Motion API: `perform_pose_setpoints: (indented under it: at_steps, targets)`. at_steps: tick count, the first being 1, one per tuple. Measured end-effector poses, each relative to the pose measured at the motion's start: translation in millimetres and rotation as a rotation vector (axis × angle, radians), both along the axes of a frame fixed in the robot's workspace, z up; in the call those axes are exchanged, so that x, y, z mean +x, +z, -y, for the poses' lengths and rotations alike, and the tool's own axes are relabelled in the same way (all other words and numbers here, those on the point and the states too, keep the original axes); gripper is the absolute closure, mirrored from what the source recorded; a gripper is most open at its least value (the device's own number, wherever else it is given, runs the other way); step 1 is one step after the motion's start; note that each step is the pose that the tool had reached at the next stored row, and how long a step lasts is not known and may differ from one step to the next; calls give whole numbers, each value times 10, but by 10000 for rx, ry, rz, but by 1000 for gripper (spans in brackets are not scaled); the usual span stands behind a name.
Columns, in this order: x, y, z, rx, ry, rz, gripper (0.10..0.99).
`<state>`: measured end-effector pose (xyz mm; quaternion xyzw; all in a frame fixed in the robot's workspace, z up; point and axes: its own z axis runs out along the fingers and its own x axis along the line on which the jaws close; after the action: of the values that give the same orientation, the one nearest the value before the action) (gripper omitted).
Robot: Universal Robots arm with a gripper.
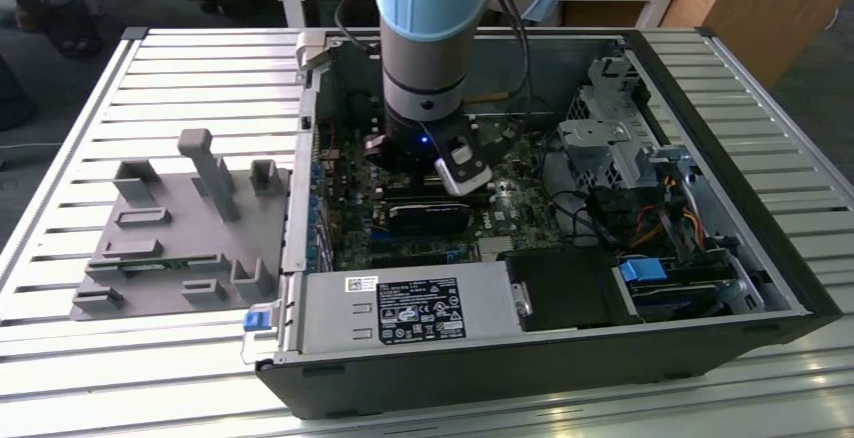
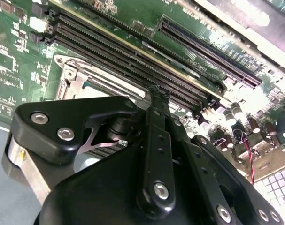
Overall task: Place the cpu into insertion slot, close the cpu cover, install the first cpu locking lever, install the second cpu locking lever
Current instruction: 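Install the second cpu locking lever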
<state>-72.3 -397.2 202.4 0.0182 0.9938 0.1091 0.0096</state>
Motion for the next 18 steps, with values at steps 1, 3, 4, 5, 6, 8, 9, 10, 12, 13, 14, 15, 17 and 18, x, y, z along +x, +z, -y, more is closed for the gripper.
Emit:
perform_pose_setpoints:
  at_steps: [1,3,4,5,6,8,9,10,12,13,14,15,17,18]
  targets:
    - [-4,-5,0,48,-1,0,980]
    - [-14,-20,0,143,-3,0,980]
    - [-20,-29,-1,181,-4,0,980]
    - [-25,-40,-1,214,-3,0,980]
    - [-29,-50,-1,243,-2,1,980]
    - [-35,-66,0,299,0,-1,980]
    - [-37,-71,0,330,0,-1,980]
    - [-39,-76,-1,369,-2,-1,980]
    - [-44,-83,-6,440,-4,0,980]
    - [-48,-84,-9,466,-4,-1,980]
    - [-51,-87,-12,491,-3,-1,980]
    - [-55,-92,-16,514,-3,0,980]
    - [-61,-105,-26,550,-2,1,980]
    - [-63,-112,-28,566,-2,1,980]
